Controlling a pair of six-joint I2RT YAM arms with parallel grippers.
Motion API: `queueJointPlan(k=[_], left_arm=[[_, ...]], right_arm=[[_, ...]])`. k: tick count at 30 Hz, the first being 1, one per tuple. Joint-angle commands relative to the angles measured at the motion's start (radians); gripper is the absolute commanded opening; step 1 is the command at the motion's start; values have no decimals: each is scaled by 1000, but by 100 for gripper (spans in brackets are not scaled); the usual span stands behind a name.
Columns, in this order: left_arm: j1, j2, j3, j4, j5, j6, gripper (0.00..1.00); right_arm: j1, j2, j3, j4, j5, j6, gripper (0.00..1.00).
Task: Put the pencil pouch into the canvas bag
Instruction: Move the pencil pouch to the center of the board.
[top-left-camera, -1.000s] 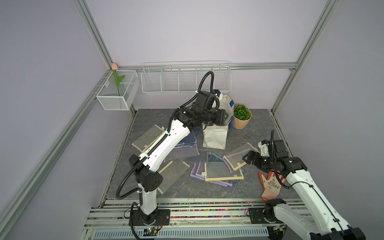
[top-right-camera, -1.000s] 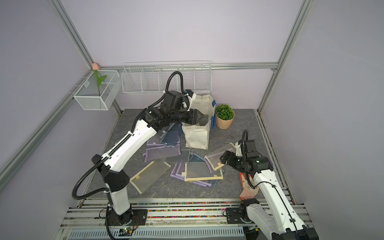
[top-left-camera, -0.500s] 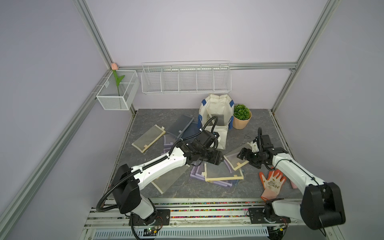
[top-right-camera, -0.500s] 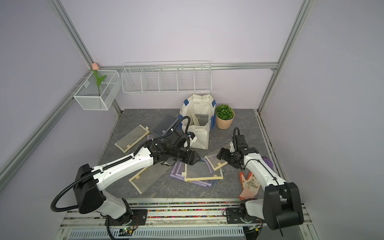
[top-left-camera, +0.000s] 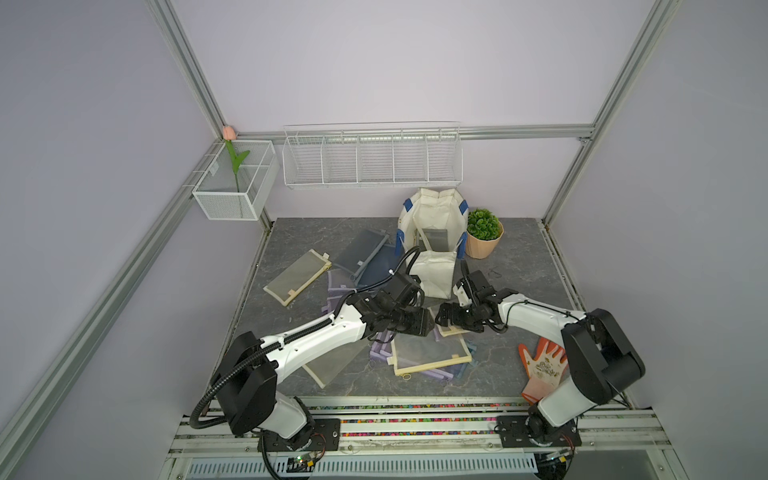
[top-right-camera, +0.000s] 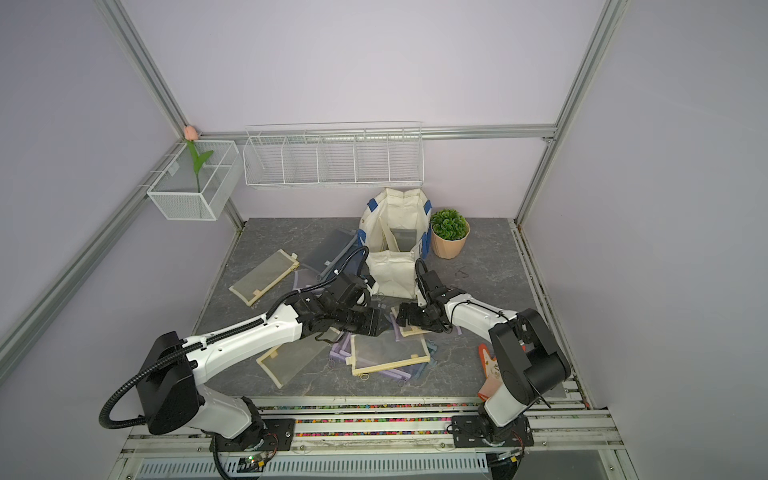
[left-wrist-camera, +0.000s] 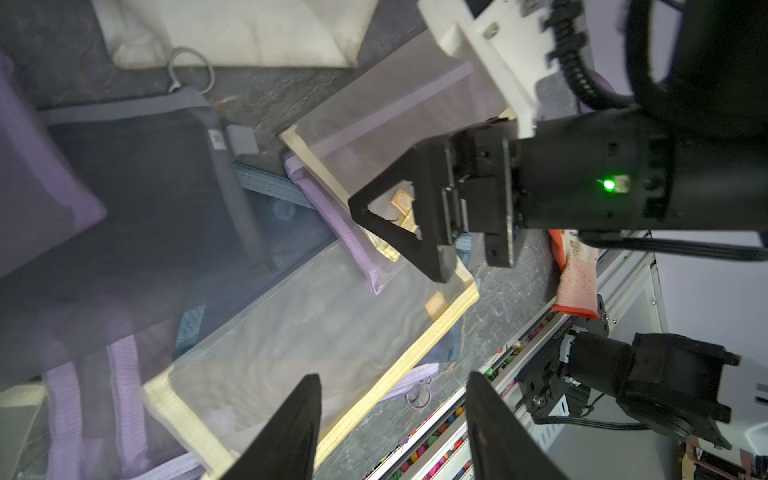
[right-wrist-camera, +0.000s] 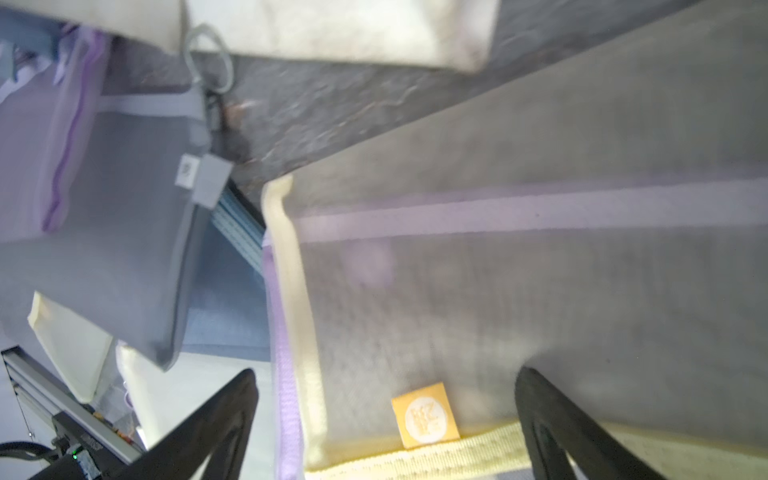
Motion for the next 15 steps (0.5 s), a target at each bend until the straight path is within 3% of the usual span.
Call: queueJointPlan(k=[1, 9, 15], left_arm=[[28, -26, -38, 26, 20, -35, 55], [39, 97, 46, 13, 43, 33, 56], [37, 257, 173, 21, 62, 41, 61]], right_arm=[[44, -52, -58, -30, 19, 59, 98], [24, -220, 5, -149, 74, 52, 95], [-86, -395, -118, -188, 45, 157, 94]])
